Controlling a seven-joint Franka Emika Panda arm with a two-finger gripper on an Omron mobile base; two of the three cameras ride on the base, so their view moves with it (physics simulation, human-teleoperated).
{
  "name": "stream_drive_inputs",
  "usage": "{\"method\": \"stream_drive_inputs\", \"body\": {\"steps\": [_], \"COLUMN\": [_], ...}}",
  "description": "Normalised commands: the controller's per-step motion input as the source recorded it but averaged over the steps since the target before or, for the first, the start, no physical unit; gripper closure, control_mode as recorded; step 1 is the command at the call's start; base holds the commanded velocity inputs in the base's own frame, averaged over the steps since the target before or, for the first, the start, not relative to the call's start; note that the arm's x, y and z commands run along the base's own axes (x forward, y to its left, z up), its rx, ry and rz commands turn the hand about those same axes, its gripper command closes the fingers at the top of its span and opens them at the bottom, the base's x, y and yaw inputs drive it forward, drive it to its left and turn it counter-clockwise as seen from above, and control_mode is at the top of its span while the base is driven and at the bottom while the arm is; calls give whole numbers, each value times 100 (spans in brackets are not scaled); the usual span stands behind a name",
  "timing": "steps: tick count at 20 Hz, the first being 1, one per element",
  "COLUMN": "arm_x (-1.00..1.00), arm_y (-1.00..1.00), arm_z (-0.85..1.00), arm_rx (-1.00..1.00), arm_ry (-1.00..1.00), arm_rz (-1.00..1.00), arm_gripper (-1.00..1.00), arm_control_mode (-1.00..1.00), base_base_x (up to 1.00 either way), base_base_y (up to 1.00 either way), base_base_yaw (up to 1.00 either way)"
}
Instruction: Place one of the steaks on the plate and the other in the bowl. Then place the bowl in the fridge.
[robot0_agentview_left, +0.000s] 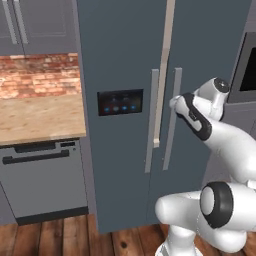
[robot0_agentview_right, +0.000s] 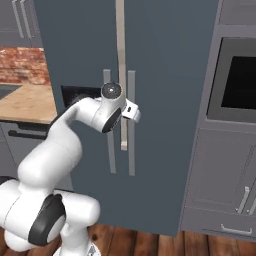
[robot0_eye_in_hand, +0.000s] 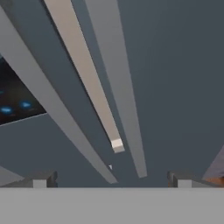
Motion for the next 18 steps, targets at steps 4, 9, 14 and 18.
{"method": "stream_drive_inputs", "body": {"steps": [4,9,14,18], "arm_x": [20,18,18,16], "arm_y": [0,0,-11,-23], "arm_z": [-28,-23,-1,0], "arm_rx": [-8,-4,0,0], "arm_ry": [0,-5,-6,-3], "arm_rz": [1,0,0,0], "arm_gripper": [-100,-100,-100,-100], "arm_control_mode": [-100,-100,-100,-100], "base_base_x": [0,0,0,0], "base_base_y": [0,0,0,0], "base_base_yaw": [0,0,0,0]}}
